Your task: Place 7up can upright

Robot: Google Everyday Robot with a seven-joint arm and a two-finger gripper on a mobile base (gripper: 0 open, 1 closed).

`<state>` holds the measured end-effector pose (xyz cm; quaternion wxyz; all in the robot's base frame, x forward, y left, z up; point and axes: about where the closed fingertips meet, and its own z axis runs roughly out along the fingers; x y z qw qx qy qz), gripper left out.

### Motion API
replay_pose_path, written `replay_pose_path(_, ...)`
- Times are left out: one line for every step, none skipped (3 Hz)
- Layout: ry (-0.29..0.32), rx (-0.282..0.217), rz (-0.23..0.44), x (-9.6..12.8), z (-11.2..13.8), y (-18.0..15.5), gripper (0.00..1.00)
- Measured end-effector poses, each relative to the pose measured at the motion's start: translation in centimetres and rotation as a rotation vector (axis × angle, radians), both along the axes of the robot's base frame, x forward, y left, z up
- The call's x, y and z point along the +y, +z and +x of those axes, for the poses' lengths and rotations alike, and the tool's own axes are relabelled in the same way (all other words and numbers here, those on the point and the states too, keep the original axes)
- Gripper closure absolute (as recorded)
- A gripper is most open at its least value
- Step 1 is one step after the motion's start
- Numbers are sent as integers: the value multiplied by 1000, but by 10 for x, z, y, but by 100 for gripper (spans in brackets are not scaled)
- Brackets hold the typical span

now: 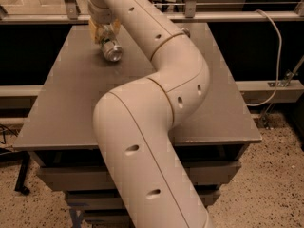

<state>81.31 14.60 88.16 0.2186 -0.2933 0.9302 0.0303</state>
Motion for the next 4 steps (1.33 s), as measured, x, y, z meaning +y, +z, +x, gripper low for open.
replay_pose_path(41, -87, 44, -9, -2, 36, 100)
replay_pose_path(89, -196, 141, -32, -19, 80, 100)
replay_pose_path(172, -299, 244, -55, -51, 112, 100)
replay_pose_path(323, -350, 349, -50, -92, 98, 100)
